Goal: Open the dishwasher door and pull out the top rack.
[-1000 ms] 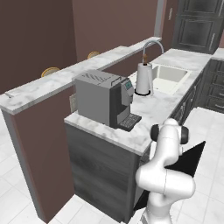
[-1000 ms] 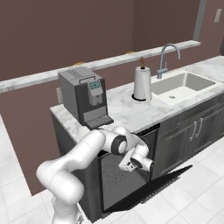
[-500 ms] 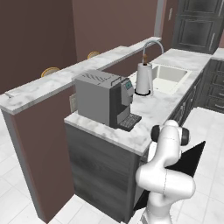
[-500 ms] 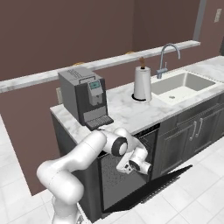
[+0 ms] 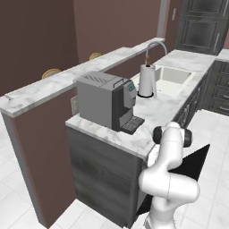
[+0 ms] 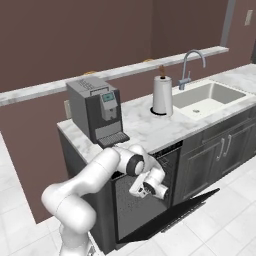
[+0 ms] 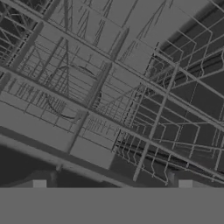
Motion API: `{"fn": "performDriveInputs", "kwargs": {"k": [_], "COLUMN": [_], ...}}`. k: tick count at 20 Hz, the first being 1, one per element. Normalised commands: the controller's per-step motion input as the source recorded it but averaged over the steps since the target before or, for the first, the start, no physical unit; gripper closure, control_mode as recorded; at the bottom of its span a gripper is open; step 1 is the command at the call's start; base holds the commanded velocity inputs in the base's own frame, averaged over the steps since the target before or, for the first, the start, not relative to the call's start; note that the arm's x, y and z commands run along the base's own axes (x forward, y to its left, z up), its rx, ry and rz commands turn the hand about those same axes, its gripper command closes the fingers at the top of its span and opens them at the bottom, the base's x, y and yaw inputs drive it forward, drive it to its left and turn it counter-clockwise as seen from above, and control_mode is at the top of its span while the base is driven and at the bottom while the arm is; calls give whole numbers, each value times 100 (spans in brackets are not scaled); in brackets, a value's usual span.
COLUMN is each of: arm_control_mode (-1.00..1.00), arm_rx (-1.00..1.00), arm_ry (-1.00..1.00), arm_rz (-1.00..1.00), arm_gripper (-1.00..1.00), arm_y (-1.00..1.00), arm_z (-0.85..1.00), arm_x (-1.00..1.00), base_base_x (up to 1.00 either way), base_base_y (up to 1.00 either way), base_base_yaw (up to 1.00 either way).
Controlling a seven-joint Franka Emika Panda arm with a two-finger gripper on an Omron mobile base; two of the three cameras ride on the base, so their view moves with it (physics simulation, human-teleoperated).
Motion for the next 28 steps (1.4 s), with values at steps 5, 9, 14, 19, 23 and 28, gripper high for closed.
{"fn": "performDriveInputs", "kwargs": {"k": [5,9,14,19,23,28], "arm_control_mode": [-100,-100,-100,-100,-100,-100], "arm_rx": [-16,-32,-55,-59,-45,-46], "arm_ry": [-2,-9,-15,-7,0,0], "arm_rz": [0,0,0,0,0,0], "arm_gripper": [-100,-100,-100,-100,-100,-100], "arm_y": [50,45,22,-3,-47,-55], "arm_z": [-67,-95,-100,-100,-64,-58], "arm_x": [57,44,7,-2,-34,-55], "base_base_x": [0,0,0,0,0,0], "base_base_y": [0,0,0,0,0,0], "base_base_yaw": [0,0,0,0,0,0]}}
